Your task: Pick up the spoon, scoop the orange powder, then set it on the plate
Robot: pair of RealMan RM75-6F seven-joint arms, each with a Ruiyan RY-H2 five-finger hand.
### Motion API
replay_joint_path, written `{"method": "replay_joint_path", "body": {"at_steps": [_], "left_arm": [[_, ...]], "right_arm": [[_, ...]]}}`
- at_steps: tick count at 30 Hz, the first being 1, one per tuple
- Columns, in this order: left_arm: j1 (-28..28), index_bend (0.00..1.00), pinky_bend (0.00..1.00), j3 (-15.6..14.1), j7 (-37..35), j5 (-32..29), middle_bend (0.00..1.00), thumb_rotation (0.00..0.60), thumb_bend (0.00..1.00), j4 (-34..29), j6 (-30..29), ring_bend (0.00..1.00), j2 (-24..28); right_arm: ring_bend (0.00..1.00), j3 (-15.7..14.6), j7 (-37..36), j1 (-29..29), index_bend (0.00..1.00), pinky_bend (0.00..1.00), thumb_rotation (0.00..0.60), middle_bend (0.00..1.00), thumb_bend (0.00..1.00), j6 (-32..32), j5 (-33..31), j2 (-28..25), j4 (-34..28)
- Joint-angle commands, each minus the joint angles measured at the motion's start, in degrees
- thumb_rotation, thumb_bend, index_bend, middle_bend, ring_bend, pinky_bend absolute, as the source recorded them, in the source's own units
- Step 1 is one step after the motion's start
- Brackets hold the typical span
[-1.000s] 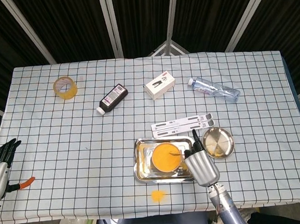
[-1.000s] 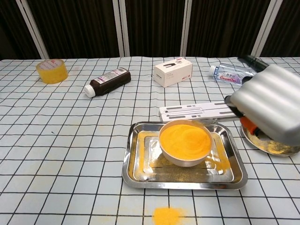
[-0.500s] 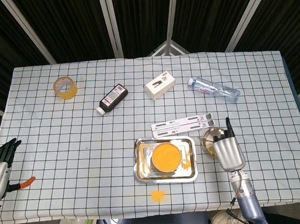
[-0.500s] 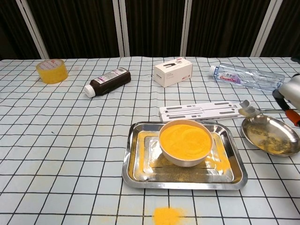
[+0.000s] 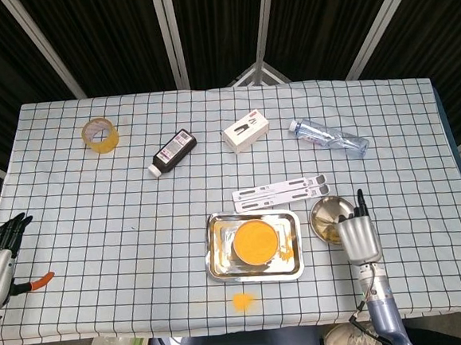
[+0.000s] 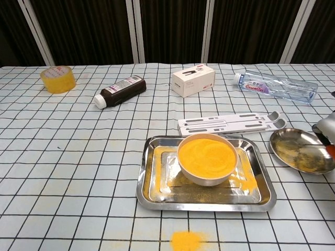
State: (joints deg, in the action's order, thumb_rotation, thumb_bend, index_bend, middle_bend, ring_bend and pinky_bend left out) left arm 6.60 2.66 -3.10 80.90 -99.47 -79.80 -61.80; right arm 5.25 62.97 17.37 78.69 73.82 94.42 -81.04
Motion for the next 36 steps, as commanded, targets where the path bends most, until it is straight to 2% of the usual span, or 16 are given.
{"method": "replay_joint_path", "body": {"at_steps": [1, 6, 12, 17, 29, 36], "left_arm": [[0.0, 0.0, 0.0, 0.0, 0.0, 0.0, 0.0, 0.6, 0.0, 0.0, 0.1, 0.0, 0.0], [0.0, 0.0, 0.0, 0.0, 0.1, 0.0, 0.0, 0.6, 0.0, 0.0, 0.0, 0.0, -0.1], [-0.1, 0.0, 0.0, -0.1, 0.1, 0.0, 0.0, 0.6, 0.0, -0.1, -0.1, 0.0, 0.0], [-0.1, 0.0, 0.0, -0.1, 0.1, 0.0, 0.0, 0.6, 0.0, -0.1, 0.0, 0.0, 0.0], [-0.1, 0.0, 0.0, -0.1, 0.3, 0.0, 0.0, 0.6, 0.0, -0.1, -0.2, 0.0, -0.1], [-0.2, 0.0, 0.0, -0.2, 0.0, 0.4, 0.0, 0.6, 0.0, 0.1, -0.4, 0.0, 0.0]], "right_arm": [[0.42, 0.6, -0.9, -0.2, 0.81, 0.0, 0.6, 0.79, 0.67, 0.3, -0.8, 0.3, 0.9], [0.41, 0.7, -0.9, -0.6, 0.69, 0.0, 0.6, 0.7, 0.68, 0.9, -1.5, 0.0, 1.6], [0.31, 0.6, 0.7, -1.1, 0.55, 0.0, 0.6, 0.57, 0.67, 1.5, -2.6, -0.5, 1.1], [0.19, 0.4, 2.0, -1.5, 0.32, 0.0, 0.6, 0.38, 0.59, 1.6, -3.7, -1.1, 0.1], [0.14, 0.2, 0.1, -2.0, 0.18, 0.0, 0.6, 0.28, 0.55, 2.7, -3.5, -2.8, -2.0], [0.03, -1.0, -5.5, -3.7, 0.1, 0.0, 0.6, 0.19, 0.54, 5.1, -0.4, -8.4, -6.6]]}}
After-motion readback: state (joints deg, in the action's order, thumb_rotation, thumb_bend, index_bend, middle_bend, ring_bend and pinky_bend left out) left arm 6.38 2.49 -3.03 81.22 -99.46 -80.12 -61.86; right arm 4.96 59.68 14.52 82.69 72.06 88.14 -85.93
